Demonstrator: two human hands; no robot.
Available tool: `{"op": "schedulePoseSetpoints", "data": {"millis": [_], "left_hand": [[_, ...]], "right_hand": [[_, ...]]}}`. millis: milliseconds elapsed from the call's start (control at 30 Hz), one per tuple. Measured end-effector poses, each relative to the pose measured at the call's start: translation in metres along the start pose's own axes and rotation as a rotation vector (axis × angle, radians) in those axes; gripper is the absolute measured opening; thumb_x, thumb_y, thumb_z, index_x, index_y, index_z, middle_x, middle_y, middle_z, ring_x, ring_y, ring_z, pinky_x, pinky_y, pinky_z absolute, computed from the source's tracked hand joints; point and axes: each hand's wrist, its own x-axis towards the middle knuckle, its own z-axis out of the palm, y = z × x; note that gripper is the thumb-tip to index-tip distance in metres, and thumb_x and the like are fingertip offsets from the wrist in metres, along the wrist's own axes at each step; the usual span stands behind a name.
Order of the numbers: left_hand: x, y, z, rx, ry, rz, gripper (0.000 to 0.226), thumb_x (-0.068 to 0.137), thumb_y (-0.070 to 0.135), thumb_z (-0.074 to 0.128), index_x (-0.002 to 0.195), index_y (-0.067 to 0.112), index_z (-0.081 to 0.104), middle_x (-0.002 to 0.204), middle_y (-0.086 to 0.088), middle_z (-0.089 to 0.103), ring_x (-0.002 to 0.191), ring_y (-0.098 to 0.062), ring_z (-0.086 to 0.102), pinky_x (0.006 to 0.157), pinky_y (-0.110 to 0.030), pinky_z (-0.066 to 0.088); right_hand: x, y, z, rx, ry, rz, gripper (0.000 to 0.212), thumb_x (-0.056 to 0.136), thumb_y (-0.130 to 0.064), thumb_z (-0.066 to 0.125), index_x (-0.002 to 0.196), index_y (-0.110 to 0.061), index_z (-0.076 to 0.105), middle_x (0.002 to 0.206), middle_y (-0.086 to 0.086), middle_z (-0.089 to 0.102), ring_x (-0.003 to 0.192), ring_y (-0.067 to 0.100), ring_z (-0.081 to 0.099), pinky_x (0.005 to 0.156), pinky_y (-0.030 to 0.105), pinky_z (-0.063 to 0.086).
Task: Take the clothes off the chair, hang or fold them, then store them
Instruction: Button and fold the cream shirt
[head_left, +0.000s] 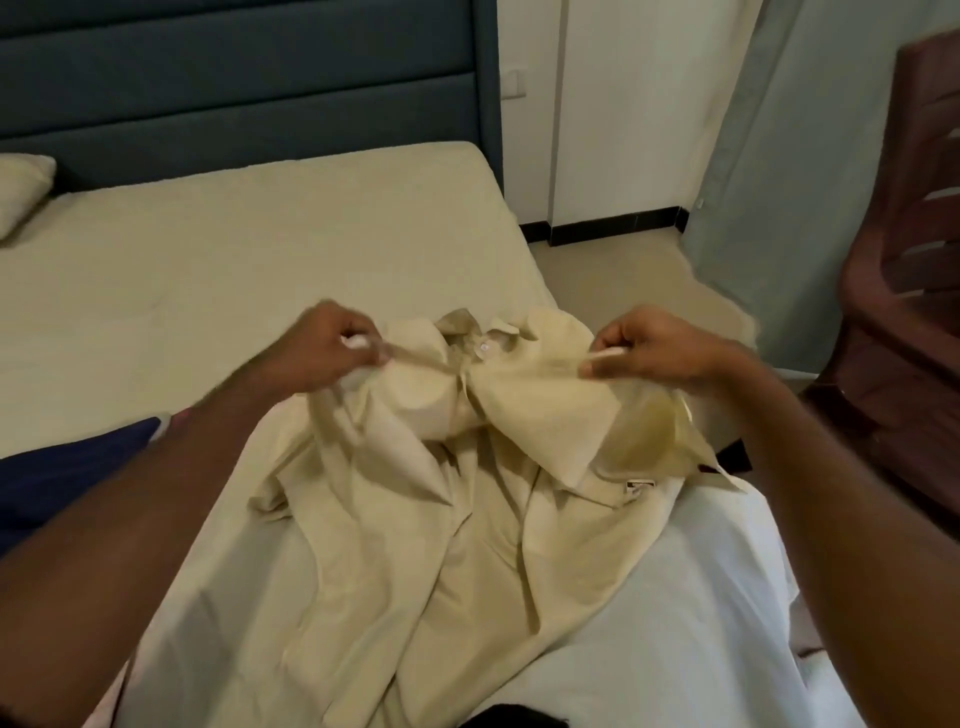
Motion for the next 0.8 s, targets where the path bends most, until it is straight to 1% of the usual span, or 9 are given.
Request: {"op": "schedulePoseSetpoints", "data": {"millis": [67, 133, 167, 233, 333, 433, 533, 667, 800], "left_hand": [[0.025, 0.019, -0.013, 0.03, 0.418, 0.029, 0.009, 0.084, 0.016, 0.076, 0.076, 0.017, 0.073, 0.074, 0.0, 0.072, 0.076, -0.017, 0.065, 0.064, -0.013, 0.04], [0.036, 0.049, -0.023, 0.032, 0.824, 0.108, 0.014, 0.087, 0.017, 0.067, 0.077, 0.007, 0.07, 0.073, -0.005, 0.066, 0.068, -0.014, 0.055, 0.061, -0.021, 0.035], [0.034, 0.067, -0.024, 0.031, 1.002, 0.166, 0.015, 0.087, 0.015, 0.062, 0.076, 0.005, 0.066, 0.071, -0.005, 0.062, 0.066, -0.012, 0.049, 0.061, -0.022, 0.032], [0.018, 0.095, -0.015, 0.018, 1.197, 0.284, 0.01, 0.086, 0.006, 0.058, 0.08, 0.001, 0.064, 0.073, -0.006, 0.058, 0.069, -0.009, 0.045, 0.064, -0.017, 0.03], [-0.023, 0.092, 0.046, 0.043, 1.034, 0.336, 0.013, 0.087, 0.008, 0.06, 0.091, 0.001, 0.069, 0.083, -0.012, 0.064, 0.075, -0.015, 0.054, 0.069, -0.018, 0.038], [-0.074, 0.055, 0.127, 0.166, 0.625, 0.117, 0.023, 0.087, 0.026, 0.056, 0.096, 0.014, 0.074, 0.087, -0.008, 0.067, 0.076, -0.033, 0.065, 0.062, -0.038, 0.053], [-0.119, 0.036, 0.175, 0.139, 0.379, -0.05, 0.016, 0.084, 0.029, 0.061, 0.09, 0.023, 0.074, 0.083, 0.003, 0.07, 0.075, -0.027, 0.068, 0.06, -0.037, 0.054], [-0.15, 0.041, 0.197, -0.065, 0.339, -0.216, 0.011, 0.085, 0.033, 0.069, 0.091, 0.024, 0.072, 0.081, 0.013, 0.066, 0.077, -0.011, 0.063, 0.068, -0.032, 0.048], [-0.151, 0.058, 0.203, -0.408, 0.379, -0.338, 0.023, 0.093, 0.04, 0.063, 0.076, 0.025, 0.065, 0.069, 0.014, 0.064, 0.069, -0.003, 0.059, 0.066, -0.028, 0.045]], "right_hand": [[0.025, -0.02, -0.007, -0.082, 0.476, -0.083, 0.017, 0.092, -0.03, 0.074, 0.081, -0.017, 0.075, 0.068, -0.014, 0.066, 0.063, 0.001, 0.058, 0.069, 0.027, 0.046], [0.033, -0.054, -0.009, -0.017, 0.981, -0.236, 0.019, 0.093, -0.029, 0.069, 0.09, -0.012, 0.076, 0.076, -0.01, 0.067, 0.069, 0.003, 0.06, 0.07, 0.019, 0.048], [0.03, -0.072, -0.006, 0.005, 1.151, -0.322, 0.019, 0.094, -0.027, 0.067, 0.091, -0.01, 0.075, 0.077, -0.008, 0.067, 0.07, 0.003, 0.059, 0.068, 0.012, 0.045], [0.017, -0.093, 0.012, 0.016, 1.297, -0.411, 0.016, 0.097, -0.02, 0.063, 0.095, -0.007, 0.072, 0.078, -0.006, 0.066, 0.069, 0.006, 0.057, 0.064, 0.009, 0.038], [-0.006, -0.08, 0.079, 0.039, 1.131, -0.282, 0.013, 0.1, -0.021, 0.057, 0.106, -0.014, 0.067, 0.081, 0.002, 0.07, 0.069, 0.019, 0.062, 0.064, 0.029, 0.049], [-0.031, -0.039, 0.157, -0.195, 0.572, 0.109, 0.018, 0.097, -0.029, 0.052, 0.104, -0.022, 0.067, 0.086, 0.01, 0.072, 0.082, 0.038, 0.066, 0.069, 0.041, 0.054], [-0.055, -0.017, 0.191, -0.217, 0.165, 0.284, 0.019, 0.091, -0.027, 0.056, 0.101, -0.026, 0.073, 0.101, 0.005, 0.069, 0.096, 0.03, 0.066, 0.08, 0.036, 0.055], [-0.066, -0.01, 0.194, -0.205, 0.182, 0.193, 0.013, 0.089, -0.031, 0.069, 0.093, -0.021, 0.076, 0.104, 0.003, 0.058, 0.098, 0.02, 0.055, 0.085, 0.034, 0.051], [-0.079, -0.008, 0.197, 0.036, 0.197, 0.175, 0.01, 0.087, -0.03, 0.074, 0.082, -0.023, 0.077, 0.077, -0.01, 0.068, 0.072, 0.007, 0.062, 0.069, 0.021, 0.048]]}}
